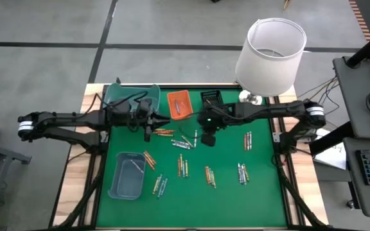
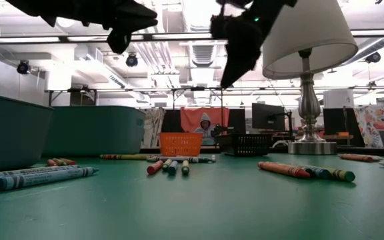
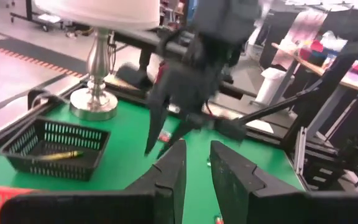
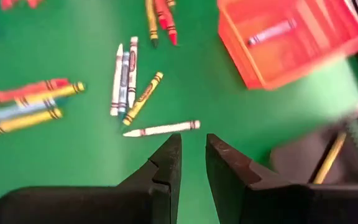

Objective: Sort crayons
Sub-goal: Put the white crayon into the blue bin

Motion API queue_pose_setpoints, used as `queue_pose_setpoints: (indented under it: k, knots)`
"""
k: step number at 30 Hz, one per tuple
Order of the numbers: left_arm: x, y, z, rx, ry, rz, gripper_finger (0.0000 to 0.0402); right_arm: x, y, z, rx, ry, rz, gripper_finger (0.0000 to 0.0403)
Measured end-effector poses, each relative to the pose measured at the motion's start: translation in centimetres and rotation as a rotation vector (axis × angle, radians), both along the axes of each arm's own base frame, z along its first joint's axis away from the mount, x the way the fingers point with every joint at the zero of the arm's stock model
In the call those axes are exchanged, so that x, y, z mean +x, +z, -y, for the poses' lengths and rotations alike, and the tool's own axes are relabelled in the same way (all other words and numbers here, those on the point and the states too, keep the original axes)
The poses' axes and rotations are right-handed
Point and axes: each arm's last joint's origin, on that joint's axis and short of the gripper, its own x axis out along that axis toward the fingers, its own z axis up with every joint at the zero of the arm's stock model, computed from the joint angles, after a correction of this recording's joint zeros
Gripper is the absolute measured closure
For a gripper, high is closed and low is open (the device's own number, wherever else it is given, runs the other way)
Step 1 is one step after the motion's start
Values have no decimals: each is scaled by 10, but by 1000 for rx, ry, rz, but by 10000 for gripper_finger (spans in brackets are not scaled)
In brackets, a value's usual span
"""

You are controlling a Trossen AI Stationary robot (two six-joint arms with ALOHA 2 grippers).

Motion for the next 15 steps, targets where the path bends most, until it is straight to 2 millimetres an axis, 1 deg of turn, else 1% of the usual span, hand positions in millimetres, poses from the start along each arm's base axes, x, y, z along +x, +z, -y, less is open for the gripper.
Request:
queue_pose_setpoints:
  k: [4,8,11,15]
  knots:
    - [0,5,0,5,-1,12,346,24,-12,2,-115,201,-66,339]
    - [-2,5,0,2,-2,-9,346,41,-30,4,-224,417,-158,339]
    - [-3,1,0,-6,-2,-43,346,50,-40,4,-293,566,-216,339]
    - [-3,-1,1,-9,-3,-66,346,55,-55,5,-374,755,-279,339]
